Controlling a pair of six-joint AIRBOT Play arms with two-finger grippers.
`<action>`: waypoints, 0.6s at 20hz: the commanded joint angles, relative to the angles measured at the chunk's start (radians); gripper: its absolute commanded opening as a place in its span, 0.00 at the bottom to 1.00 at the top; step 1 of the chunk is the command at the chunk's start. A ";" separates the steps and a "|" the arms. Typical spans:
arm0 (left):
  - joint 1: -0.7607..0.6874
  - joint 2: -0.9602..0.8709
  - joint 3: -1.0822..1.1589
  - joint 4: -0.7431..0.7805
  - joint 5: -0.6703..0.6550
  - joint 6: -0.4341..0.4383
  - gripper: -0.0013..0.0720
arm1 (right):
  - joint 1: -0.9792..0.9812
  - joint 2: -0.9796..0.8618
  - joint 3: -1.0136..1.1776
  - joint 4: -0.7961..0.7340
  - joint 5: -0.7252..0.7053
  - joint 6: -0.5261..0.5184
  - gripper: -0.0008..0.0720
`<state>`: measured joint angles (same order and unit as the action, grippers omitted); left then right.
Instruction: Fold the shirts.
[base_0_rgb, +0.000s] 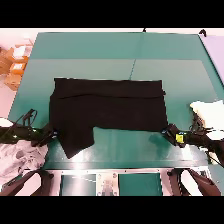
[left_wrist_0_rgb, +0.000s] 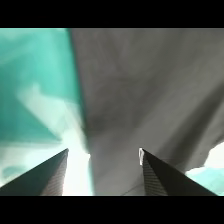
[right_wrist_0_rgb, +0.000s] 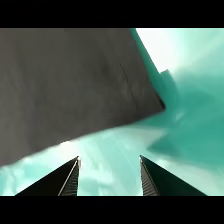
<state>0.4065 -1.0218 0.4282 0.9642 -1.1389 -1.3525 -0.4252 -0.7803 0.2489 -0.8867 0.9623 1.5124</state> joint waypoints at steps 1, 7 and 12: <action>-0.001 0.003 -0.059 -0.144 0.111 0.027 0.73 | 0.047 -0.025 -0.019 0.106 -0.155 -0.006 0.59; 0.000 0.005 -0.111 -0.285 0.037 0.103 0.50 | 0.156 -0.132 -0.016 0.179 -0.306 -0.006 0.57; 0.000 0.008 -0.026 -0.275 -0.097 0.151 0.07 | 0.154 -0.131 0.017 0.144 -0.254 -0.039 0.03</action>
<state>0.4061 -1.0164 0.3546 0.6991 -1.1507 -1.2278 -0.2768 -0.9066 0.2451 -0.7250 0.6842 1.4921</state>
